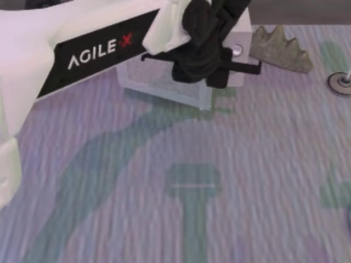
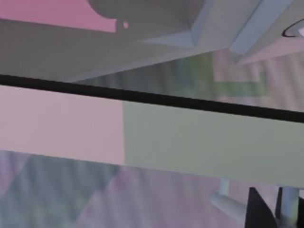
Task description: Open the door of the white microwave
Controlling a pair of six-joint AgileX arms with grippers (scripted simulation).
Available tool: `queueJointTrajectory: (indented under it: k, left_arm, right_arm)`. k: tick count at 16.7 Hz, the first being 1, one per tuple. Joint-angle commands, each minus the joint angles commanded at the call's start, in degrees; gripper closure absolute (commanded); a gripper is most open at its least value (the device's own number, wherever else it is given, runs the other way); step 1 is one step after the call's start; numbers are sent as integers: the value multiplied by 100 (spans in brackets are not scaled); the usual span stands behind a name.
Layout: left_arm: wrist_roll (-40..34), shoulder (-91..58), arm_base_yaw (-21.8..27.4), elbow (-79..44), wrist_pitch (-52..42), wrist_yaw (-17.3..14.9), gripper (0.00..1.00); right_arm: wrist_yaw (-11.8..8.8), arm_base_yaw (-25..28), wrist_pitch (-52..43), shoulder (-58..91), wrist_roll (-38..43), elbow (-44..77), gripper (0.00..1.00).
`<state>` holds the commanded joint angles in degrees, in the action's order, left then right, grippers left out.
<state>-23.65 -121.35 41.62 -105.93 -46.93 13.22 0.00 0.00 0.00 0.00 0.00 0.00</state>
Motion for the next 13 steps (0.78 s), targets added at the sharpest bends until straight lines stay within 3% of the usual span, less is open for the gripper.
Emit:
queueJointTrajectory:
  k: [13]
  left_arm:
    - [267, 277, -25, 377, 209, -156, 100]
  right_arm:
    - [0, 0, 0, 0, 0, 0, 0]
